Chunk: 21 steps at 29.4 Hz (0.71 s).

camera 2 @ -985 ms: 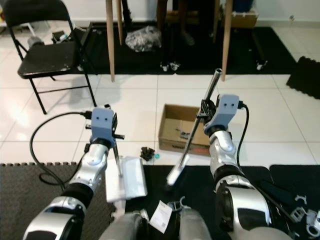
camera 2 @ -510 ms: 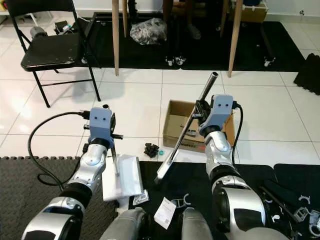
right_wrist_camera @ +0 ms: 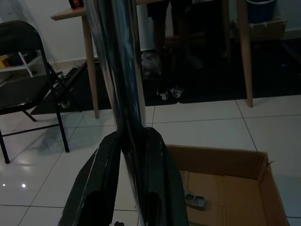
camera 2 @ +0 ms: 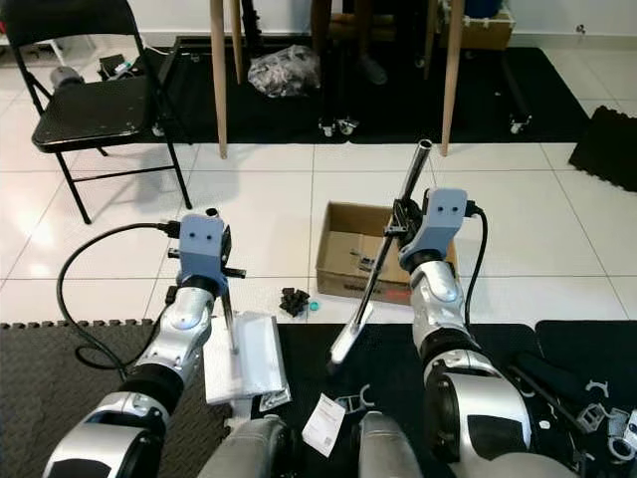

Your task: Sweep floor

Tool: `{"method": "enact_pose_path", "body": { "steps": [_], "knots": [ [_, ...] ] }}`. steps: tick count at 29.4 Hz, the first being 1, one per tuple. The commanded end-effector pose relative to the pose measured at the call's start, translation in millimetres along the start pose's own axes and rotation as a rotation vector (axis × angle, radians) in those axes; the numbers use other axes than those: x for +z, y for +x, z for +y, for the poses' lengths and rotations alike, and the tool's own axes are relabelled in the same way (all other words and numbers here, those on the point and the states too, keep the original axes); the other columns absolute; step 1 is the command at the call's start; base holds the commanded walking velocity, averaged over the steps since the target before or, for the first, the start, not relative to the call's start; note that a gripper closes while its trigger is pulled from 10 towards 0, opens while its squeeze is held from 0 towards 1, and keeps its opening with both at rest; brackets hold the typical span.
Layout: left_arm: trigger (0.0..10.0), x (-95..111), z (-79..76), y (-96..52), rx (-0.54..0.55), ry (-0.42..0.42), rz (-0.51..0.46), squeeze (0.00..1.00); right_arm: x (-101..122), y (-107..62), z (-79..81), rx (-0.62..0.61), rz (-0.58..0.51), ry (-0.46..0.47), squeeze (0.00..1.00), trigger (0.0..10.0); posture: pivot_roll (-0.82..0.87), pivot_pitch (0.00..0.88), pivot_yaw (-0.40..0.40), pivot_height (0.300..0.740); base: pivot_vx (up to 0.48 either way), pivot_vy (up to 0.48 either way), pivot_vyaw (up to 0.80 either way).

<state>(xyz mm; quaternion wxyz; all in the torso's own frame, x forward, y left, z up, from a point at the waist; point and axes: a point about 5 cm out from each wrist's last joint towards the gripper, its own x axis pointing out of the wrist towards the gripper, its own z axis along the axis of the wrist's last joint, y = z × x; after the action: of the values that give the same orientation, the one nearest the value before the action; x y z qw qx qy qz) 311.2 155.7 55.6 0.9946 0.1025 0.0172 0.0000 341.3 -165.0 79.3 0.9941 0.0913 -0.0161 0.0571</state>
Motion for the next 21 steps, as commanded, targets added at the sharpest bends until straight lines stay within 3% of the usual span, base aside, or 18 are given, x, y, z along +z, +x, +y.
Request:
{"method": "enact_pose_path", "body": {
  "steps": [1,11,16,21],
  "knots": [
    [10.0,7,0.9,3.3,-0.005,0.016,-0.030,0.00,8,4.3,-0.2,0.002,-0.027,0.000,0.00,10.0,0.00,0.033,0.014,0.740,0.000,0.000,0.00],
    [10.0,12,5.0,9.5,0.000,0.023,-0.033,0.00,21,14.3,-4.1,0.011,-0.020,-0.043,0.00,10.0,-0.01,0.034,0.015,0.740,0.000,0.000,0.00],
    [10.0,24,10.4,17.2,0.008,0.019,-0.059,0.00,50,26.3,-15.7,-0.012,-0.082,-0.043,0.00,10.0,-0.01,0.032,0.017,0.740,0.000,0.000,0.00],
    [10.0,27,11.8,20.2,0.010,0.021,-0.064,0.00,68,34.9,-16.8,-0.003,-0.107,-0.064,0.00,10.0,-0.01,0.027,0.017,0.740,0.000,0.000,0.00]
  ]
}}
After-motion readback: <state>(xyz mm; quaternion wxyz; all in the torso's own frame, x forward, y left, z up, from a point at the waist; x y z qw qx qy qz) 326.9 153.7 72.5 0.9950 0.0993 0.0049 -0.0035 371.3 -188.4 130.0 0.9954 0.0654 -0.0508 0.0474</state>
